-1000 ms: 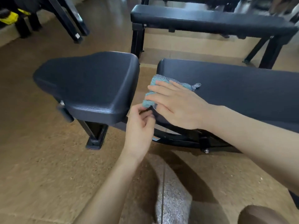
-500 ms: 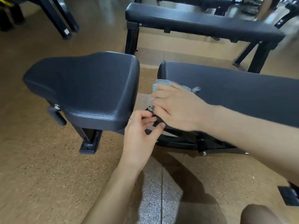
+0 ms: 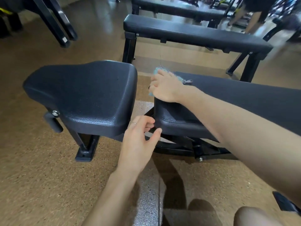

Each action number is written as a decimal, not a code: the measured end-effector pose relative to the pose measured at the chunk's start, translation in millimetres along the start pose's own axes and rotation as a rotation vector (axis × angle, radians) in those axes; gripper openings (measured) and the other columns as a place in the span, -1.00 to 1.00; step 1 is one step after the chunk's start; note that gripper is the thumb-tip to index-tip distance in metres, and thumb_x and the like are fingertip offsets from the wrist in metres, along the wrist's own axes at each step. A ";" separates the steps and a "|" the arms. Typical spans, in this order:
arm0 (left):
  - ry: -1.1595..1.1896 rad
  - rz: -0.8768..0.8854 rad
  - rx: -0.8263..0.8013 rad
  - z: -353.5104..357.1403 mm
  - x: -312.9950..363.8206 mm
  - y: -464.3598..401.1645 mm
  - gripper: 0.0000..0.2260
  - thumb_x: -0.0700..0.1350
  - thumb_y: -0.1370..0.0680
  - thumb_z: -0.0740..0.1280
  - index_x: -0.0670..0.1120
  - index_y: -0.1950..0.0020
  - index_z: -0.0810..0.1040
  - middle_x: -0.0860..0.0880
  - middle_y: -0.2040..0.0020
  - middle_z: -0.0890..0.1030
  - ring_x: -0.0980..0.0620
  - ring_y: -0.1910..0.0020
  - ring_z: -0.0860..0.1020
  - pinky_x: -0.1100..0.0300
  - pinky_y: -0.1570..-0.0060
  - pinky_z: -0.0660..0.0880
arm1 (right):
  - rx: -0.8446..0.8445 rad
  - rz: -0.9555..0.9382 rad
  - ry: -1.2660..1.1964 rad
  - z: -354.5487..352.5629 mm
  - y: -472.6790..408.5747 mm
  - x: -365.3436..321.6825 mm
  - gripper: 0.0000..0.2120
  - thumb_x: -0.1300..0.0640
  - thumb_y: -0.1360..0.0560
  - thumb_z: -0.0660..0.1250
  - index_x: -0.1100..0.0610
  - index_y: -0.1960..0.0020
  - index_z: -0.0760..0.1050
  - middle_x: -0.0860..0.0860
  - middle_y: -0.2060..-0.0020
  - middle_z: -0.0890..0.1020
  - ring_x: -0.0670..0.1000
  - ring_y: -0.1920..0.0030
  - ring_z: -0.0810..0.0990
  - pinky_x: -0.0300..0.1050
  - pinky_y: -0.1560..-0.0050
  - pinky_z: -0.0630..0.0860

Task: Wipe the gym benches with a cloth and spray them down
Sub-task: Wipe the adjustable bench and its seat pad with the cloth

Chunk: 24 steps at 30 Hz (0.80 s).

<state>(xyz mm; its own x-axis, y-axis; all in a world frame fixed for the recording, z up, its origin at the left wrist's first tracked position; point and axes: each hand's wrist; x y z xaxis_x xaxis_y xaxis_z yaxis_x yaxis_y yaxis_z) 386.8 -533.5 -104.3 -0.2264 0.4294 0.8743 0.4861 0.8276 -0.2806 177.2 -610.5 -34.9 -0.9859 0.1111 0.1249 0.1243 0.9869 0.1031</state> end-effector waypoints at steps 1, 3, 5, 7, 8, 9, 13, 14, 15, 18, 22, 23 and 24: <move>0.006 -0.006 -0.004 -0.1 0.7 0.0 -0.75 0.00 -0.50 0.51 0.04 -0.12 0.55 0.16 -0.05 0.56 0.20 -0.11 0.58 0.15 -0.15 0.58 | 0.034 -0.036 0.004 3.6 21.8 -9.8 -0.39 -0.07 -0.53 -0.15 0.06 -0.16 0.65 -0.02 -0.26 0.56 0.06 -0.33 0.33 0.14 -0.38 0.25; -0.003 -0.001 0.000 1.6 2.2 0.0 -0.70 0.06 -0.44 0.54 0.05 -0.07 0.54 0.15 -0.03 0.55 0.18 -0.09 0.59 0.16 -0.13 0.58 | 0.110 -0.142 -0.029 7.8 69.5 -28.0 -0.39 -0.08 -0.54 -0.18 0.06 -0.05 0.64 -0.07 -0.17 0.58 0.02 -0.30 0.35 0.11 -0.35 0.24; -0.011 0.016 0.022 4.4 2.8 0.0 -0.72 0.04 -0.41 0.52 0.02 -0.03 0.53 0.13 0.00 0.55 0.14 -0.06 0.59 0.11 -0.09 0.59 | 0.130 -0.206 -0.116 8.6 101.7 -36.9 -0.44 -0.07 -0.55 -0.17 0.04 -0.03 0.61 -0.11 -0.15 0.58 0.01 -0.35 0.34 0.05 -0.39 0.18; -0.026 0.027 0.052 5.8 2.8 -0.2 -0.73 0.01 -0.42 0.53 -0.01 -0.01 0.53 0.12 0.02 0.54 0.15 -0.04 0.58 0.15 -0.06 0.58 | 0.130 -0.239 -0.138 6.6 100.6 -32.7 -0.45 -0.06 -0.57 -0.15 0.06 0.01 0.61 -0.09 -0.10 0.60 0.03 -0.34 0.37 0.04 -0.41 0.17; -0.045 0.034 0.060 5.9 2.8 -0.6 -0.72 0.00 -0.43 0.55 -0.01 -0.01 0.53 0.11 0.02 0.54 0.16 -0.04 0.57 0.21 -0.05 0.56 | 0.122 -0.244 -0.112 4.8 89.5 -28.2 -0.43 -0.06 -0.57 -0.16 0.09 0.04 0.62 -0.06 -0.06 0.62 0.04 -0.29 0.41 0.05 -0.40 0.20; -0.065 0.040 0.062 5.9 3.1 -0.7 -0.72 0.00 -0.44 0.56 -0.01 -0.02 0.53 0.12 0.02 0.54 0.17 -0.05 0.56 0.26 -0.04 0.53 | 0.110 -0.240 -0.079 3.4 73.0 -22.6 -0.40 -0.08 -0.56 -0.17 0.11 0.06 0.63 -0.02 -0.02 0.62 0.05 -0.22 0.45 0.06 -0.38 0.25; -0.075 0.014 0.050 4.7 7.2 1.1 -0.70 0.00 -0.46 0.56 0.04 -0.07 0.52 0.18 -0.04 0.54 0.19 -0.11 0.54 0.40 -0.07 0.45 | 0.023 -0.109 -0.085 -3.6 -4.2 10.4 -0.52 0.00 -0.61 -0.03 0.06 -0.06 0.68 0.11 -0.11 0.63 0.13 -0.21 0.50 0.10 -0.30 0.40; -0.071 -0.003 0.046 4.8 8.5 1.3 -0.70 0.00 -0.46 0.56 0.06 -0.07 0.51 0.19 -0.06 0.55 0.20 -0.12 0.55 0.42 -0.08 0.44 | 0.004 -0.045 -0.135 -6.6 -16.6 21.9 -0.52 -0.01 -0.60 -0.04 0.05 -0.17 0.64 0.12 -0.20 0.59 0.16 -0.28 0.49 0.15 -0.33 0.39; -0.067 -0.016 0.042 5.0 9.2 1.2 -0.70 0.01 -0.46 0.56 0.08 -0.07 0.51 0.20 -0.07 0.55 0.21 -0.13 0.55 0.43 -0.08 0.44 | 0.000 0.048 -0.202 -9.7 -22.1 36.2 -0.50 -0.04 -0.61 -0.08 0.05 -0.30 0.55 0.15 -0.30 0.54 0.21 -0.34 0.46 0.20 -0.37 0.36; -0.055 -0.029 0.049 4.6 11.3 0.8 -0.71 0.00 -0.45 0.57 0.09 -0.05 0.52 0.21 -0.06 0.56 0.20 -0.14 0.55 0.40 -0.10 0.46 | -0.001 0.288 -0.285 -6.8 -13.8 85.6 -0.47 -0.14 -0.64 -0.17 0.02 -0.45 0.34 0.17 -0.48 0.39 0.24 -0.42 0.40 0.24 -0.43 0.27; -0.028 -0.033 0.069 6.3 9.3 0.5 -0.71 -0.03 -0.43 0.59 0.06 -0.04 0.54 0.17 -0.05 0.58 0.16 -0.13 0.57 0.38 -0.13 0.47 | 0.021 0.364 -0.316 5.3 8.9 105.9 -0.51 -0.04 -0.68 -0.15 -0.06 -0.56 0.23 0.19 -0.46 0.38 0.26 -0.43 0.37 0.12 -0.43 0.24; -0.015 -0.034 0.067 6.6 9.2 0.2 -0.71 -0.04 -0.43 0.59 0.06 -0.04 0.54 0.17 -0.05 0.58 0.15 -0.13 0.57 0.37 -0.13 0.47 | 0.023 0.386 -0.311 6.5 11.1 107.4 -0.51 -0.03 -0.69 -0.16 -0.07 -0.58 0.20 0.20 -0.47 0.36 0.26 -0.44 0.35 0.12 -0.43 0.22; -0.008 -0.032 0.064 6.3 9.3 -0.3 -0.71 -0.04 -0.43 0.59 0.05 -0.04 0.55 0.17 -0.05 0.58 0.14 -0.13 0.57 0.36 -0.13 0.48 | 0.017 0.404 -0.299 8.7 11.4 108.0 -0.51 -0.03 -0.69 -0.16 -0.06 -0.59 0.18 0.21 -0.48 0.35 0.26 -0.45 0.34 0.12 -0.44 0.20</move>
<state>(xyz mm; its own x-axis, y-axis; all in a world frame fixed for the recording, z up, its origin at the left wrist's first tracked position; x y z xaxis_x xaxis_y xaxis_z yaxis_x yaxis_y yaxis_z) 379.2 -527.4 -98.6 -0.2481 0.4053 0.8799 0.4237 0.8622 -0.2777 71.2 -586.3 -28.8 -0.8488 0.5106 -0.1371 0.5029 0.8598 0.0884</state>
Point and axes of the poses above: each hand's wrist, its own y-axis away from the middle knuckle, its own z-axis out of the palm, x = y × z
